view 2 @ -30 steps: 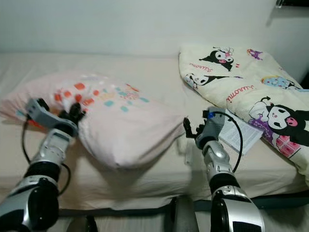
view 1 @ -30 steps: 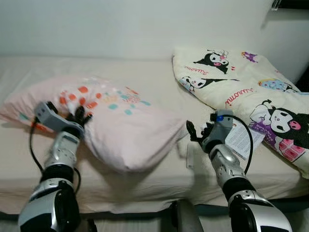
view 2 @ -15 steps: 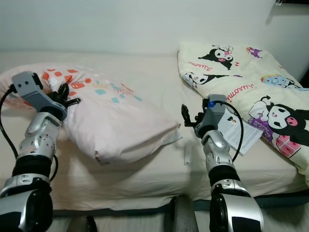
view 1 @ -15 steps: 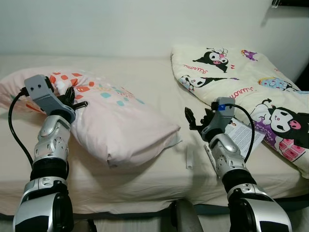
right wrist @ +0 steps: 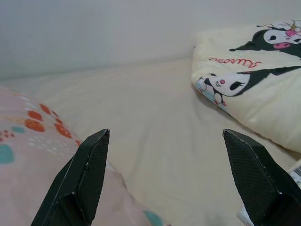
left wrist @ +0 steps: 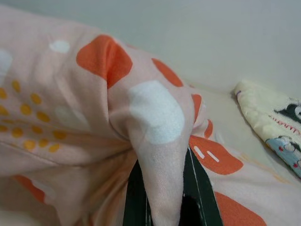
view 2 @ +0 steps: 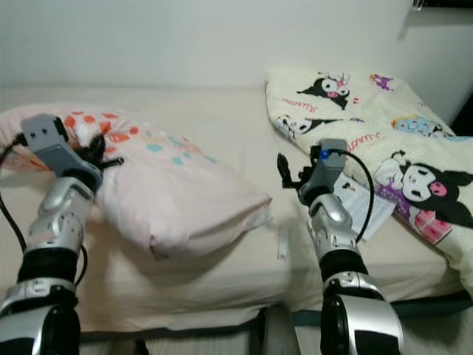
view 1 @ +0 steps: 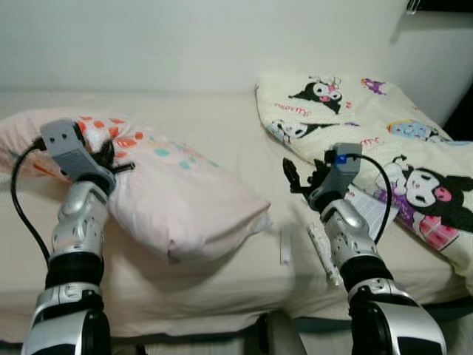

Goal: Clean up the room

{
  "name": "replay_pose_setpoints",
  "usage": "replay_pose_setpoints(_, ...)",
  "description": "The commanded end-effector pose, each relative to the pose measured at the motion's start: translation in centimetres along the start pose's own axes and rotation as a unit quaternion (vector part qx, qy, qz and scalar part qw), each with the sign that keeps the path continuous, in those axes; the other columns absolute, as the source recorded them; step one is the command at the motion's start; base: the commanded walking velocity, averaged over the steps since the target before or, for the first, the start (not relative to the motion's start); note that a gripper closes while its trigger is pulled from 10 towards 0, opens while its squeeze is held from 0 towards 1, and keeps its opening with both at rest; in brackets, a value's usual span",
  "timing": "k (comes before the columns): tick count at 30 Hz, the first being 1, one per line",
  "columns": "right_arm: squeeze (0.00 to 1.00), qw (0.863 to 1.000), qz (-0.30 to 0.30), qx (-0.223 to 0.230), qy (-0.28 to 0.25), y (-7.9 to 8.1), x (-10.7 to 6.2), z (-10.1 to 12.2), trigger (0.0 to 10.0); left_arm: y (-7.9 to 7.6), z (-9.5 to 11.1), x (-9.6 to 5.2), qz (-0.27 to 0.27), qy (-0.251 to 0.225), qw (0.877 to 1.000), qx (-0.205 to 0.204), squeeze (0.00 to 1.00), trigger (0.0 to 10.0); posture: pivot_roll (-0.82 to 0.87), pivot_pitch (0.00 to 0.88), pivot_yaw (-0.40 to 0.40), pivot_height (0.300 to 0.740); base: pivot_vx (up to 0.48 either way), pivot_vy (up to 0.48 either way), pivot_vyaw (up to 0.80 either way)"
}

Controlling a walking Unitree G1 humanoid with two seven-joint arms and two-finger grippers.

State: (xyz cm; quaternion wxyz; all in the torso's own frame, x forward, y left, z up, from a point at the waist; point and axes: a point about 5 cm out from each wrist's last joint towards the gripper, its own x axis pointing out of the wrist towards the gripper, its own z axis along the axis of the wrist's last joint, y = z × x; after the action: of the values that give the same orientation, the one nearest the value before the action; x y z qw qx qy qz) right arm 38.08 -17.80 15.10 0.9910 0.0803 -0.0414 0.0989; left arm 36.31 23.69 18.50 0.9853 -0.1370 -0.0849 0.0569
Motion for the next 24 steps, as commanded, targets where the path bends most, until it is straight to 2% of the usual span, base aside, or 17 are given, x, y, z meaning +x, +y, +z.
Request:
replay_pose_setpoints(1, 0.0, 1.0, 0.009, 0.005, 0.005, 0.4, -0.1, -0.3, 10.0, -0.9, -0.4, -0.1, -0.007, 0.008, 1.0, 0.01, 0.0, 10.0, -0.08, 0.0, -0.045, 0.603, -0.48, 0.0, 0.0)
replay_pose_setpoints(4, 0.0, 1.0, 0.01, 0.005, 0.005, 0.4, -0.1, -0.3, 10.0, -1.0, -0.6, -0.2, -0.002, 0.008, 1.0, 0.008, 0.0, 10.0, -0.08, 0.0, -0.045, 0.608, -0.48, 0.0, 0.0)
replay_pose_setpoints(10, 0.0, 1.0, 0.01, 0.005, 0.003, 0.3, 0.0, -0.1, 10.0, -1.1, -1.2, -0.5, 0.016, 0.013, 1.0, 0.004, 0.0, 10.0, -0.09, 0.0, -0.045, 0.628, 0.0, 0.0, 0.0)
replay_pose_setpoints(15, 0.0, 1.0, 0.011, 0.004, 0.002, 0.2, -0.1, 0.0, 10.0, -1.7, -1.9, -0.6, 0.005, 0.03, 1.0, 0.008, 0.0, 10.0, -0.09, 0.0, -0.045, 0.643, -0.48, 0.0, 0.0)
replay_pose_setpoints(18, 0.0, 1.0, 0.011, 0.005, 0.002, 0.3, -0.1, 0.0, 10.0, -1.9, -2.0, -0.7, 0.004, 0.03, 0.999, 0.01, 0.0, 10.0, -0.09, 0.0, -0.046, 0.653, 0.0, 0.0, 0.0)
replay_pose_setpoints(24, 0.0, 1.0, 0.014, -0.003, 0.005, 0.4, -0.1, -0.1, 10.0, -2.3, -2.1, -0.6, -0.015, 0.033, 0.998, 0.05, 0.0, 10.0, -0.09, 0.0, -0.048, 0.678, 0.0, 0.0, 0.0)
